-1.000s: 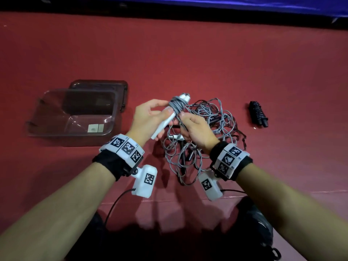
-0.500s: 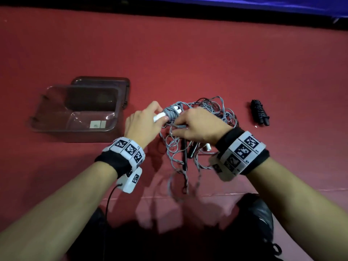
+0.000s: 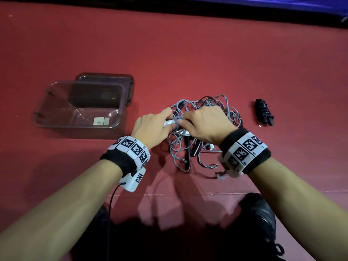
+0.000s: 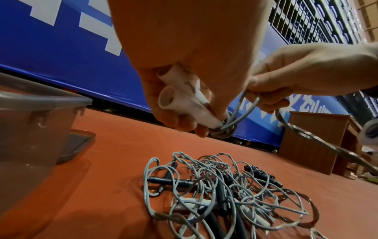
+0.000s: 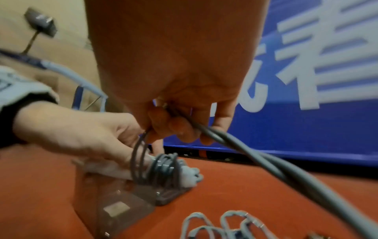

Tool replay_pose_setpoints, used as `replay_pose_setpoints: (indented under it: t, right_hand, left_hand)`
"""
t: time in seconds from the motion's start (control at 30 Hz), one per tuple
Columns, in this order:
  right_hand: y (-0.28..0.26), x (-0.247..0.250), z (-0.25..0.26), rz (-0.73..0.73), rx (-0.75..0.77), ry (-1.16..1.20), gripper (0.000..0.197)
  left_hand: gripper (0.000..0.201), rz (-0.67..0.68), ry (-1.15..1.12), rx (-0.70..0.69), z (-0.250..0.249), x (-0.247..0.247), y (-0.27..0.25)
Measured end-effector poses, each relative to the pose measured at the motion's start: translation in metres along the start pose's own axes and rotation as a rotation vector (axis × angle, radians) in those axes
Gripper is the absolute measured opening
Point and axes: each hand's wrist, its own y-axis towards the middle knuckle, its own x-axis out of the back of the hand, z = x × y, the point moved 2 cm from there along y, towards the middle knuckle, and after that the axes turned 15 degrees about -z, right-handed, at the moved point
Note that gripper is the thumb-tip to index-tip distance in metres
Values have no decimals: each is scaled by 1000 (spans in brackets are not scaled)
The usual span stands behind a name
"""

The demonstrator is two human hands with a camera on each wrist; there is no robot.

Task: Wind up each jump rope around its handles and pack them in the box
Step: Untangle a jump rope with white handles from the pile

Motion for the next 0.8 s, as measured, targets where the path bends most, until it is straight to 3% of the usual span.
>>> replay_pose_setpoints:
  t: [0.2,0.37,0.5,0.63,0.8]
  right_hand:
    - [0,-13,-5,114,-422,328,48]
    - [2,-18,-19,143,-579,558,47]
    - [4,-10,-29,137,-419,503,26]
    - [0,-8,-41,269,-168,634,21]
    - [1,-13,-45,261,3,427,23]
  left_hand:
    - [36,142,34,-147,-17,0,-5]
    - [54,87,74,-180,-25,1,-8]
    - [39,139,-129,-106,-20,4,-5]
    - [33,298,-312,30,-8,6,0]
    - [38,375,-233,-21,-9,11,5]
